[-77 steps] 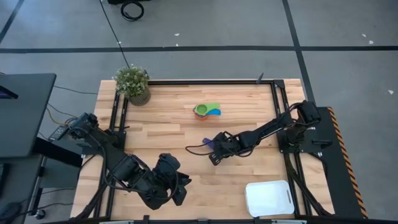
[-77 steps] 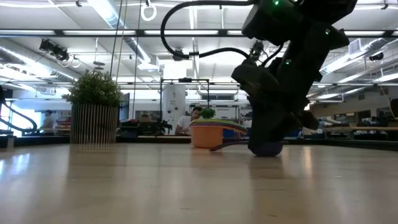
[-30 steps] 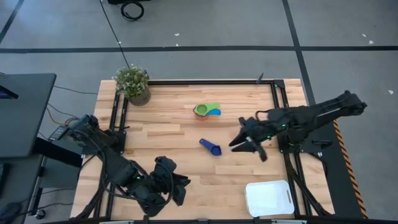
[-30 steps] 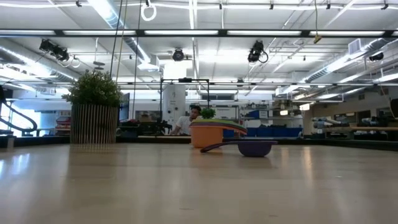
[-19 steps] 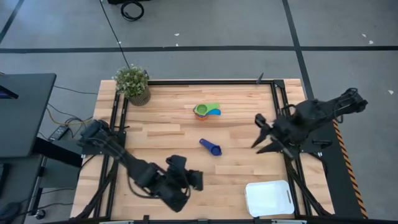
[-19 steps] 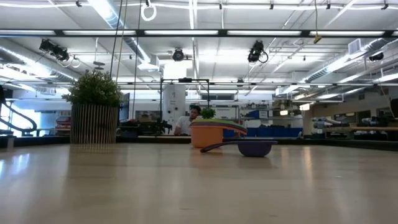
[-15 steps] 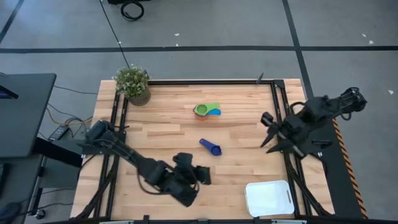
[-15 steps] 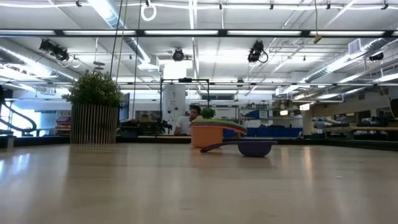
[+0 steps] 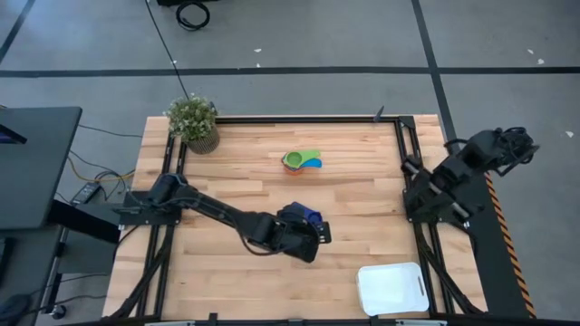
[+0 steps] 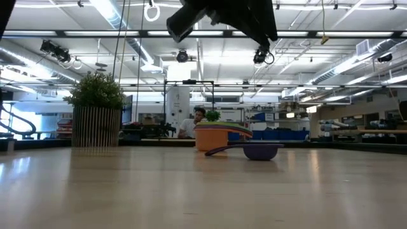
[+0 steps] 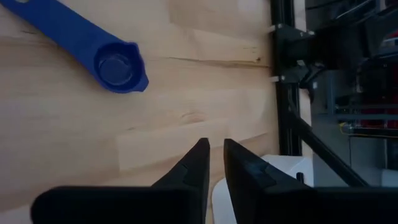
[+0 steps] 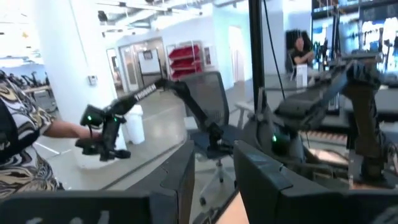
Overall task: Nest measuring cups in basket
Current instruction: Stack the dark blue measuring cup on top of the green measuring cup
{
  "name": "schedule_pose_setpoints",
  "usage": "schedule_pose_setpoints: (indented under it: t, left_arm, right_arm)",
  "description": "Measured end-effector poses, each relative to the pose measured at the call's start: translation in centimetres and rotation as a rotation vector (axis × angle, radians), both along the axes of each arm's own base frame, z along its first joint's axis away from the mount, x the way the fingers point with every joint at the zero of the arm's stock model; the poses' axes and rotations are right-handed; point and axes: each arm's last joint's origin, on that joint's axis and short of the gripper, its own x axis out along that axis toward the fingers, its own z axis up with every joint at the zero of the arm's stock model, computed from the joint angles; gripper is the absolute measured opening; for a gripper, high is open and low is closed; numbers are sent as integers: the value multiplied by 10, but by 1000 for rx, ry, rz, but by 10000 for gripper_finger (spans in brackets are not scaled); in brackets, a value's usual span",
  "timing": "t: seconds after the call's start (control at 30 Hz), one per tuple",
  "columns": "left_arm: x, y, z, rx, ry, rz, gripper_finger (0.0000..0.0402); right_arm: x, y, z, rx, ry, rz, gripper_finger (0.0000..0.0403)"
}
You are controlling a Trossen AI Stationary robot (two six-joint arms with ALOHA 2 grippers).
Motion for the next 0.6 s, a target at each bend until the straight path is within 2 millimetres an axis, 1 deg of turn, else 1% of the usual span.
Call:
schedule_pose_setpoints:
  t: [0.17,0.3,0.4,0.6]
  left_arm:
    - [-3,2,-5,2,52,16,26]
    - [-5,3,-8,3,82,27,5]
    - [-4,3,-7,12,76,14,7]
    - [-4,4,-7,14,85,7,33]
  right_arm:
    - [-7,-3,2,7,-26,-1,117]
    - [-8,-4,1,3,-18,-1,117]
    - [-8,-4,1,-3,-22,-2,117]
    - [-8,-4,1,-11,-29,-4,117]
